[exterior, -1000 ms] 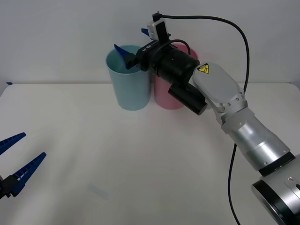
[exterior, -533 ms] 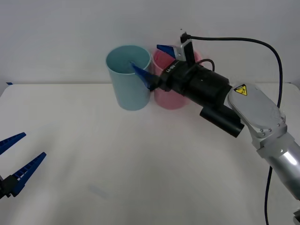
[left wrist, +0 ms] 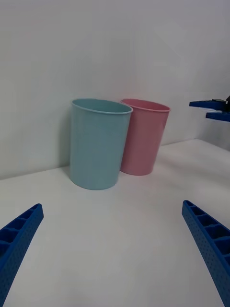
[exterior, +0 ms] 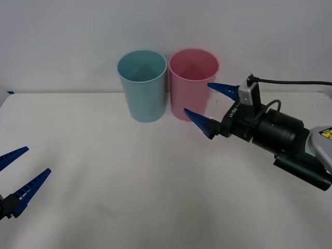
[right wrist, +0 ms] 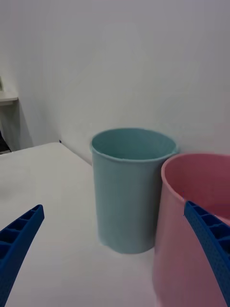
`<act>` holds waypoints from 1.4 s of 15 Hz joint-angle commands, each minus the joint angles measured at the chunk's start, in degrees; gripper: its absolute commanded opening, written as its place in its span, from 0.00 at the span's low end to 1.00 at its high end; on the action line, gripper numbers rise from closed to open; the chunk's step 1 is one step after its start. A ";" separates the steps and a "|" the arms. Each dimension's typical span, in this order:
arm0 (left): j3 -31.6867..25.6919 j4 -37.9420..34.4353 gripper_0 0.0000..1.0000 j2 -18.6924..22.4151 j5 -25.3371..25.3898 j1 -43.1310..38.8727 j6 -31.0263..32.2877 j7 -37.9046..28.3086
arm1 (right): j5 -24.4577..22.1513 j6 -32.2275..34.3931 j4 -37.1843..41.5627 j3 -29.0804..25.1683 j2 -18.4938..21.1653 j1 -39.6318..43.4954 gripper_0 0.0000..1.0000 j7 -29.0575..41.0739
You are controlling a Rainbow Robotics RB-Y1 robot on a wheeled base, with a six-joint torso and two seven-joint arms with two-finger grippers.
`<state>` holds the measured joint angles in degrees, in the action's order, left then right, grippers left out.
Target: Grasp the object on the table and drop it into the matching bin: aluminum can to the light blue bin, PET bottle to the pink bin.
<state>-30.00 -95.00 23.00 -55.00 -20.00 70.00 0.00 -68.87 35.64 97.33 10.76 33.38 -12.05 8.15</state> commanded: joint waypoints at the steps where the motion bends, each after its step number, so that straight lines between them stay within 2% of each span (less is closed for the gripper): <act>1: 0.00 0.00 1.00 0.00 0.00 0.00 0.00 0.00 | 1.20 2.60 0.05 -4.87 -0.16 5.72 1.00 -5.96; 6: 0.00 0.00 1.00 0.00 0.00 0.00 0.00 0.00 | 2.78 4.09 0.05 -12.69 -0.60 15.56 1.00 -8.51; 8: 0.00 0.00 1.00 0.00 0.00 0.00 0.00 0.00 | 2.78 5.67 0.05 -17.53 -1.83 19.69 1.00 -8.68; 11: 0.00 0.00 1.00 0.00 0.00 0.00 0.00 0.00 | 2.78 10.51 0.05 -23.42 -3.32 22.94 1.00 -8.07; 21: 0.00 0.00 1.00 0.00 0.00 0.00 0.00 0.00 | 2.78 24.83 0.05 -34.84 -3.50 31.82 1.00 -4.37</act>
<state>-30.00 -95.00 23.00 -55.00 -20.00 70.00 0.00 -66.07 59.41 97.39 -23.33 29.88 19.34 3.63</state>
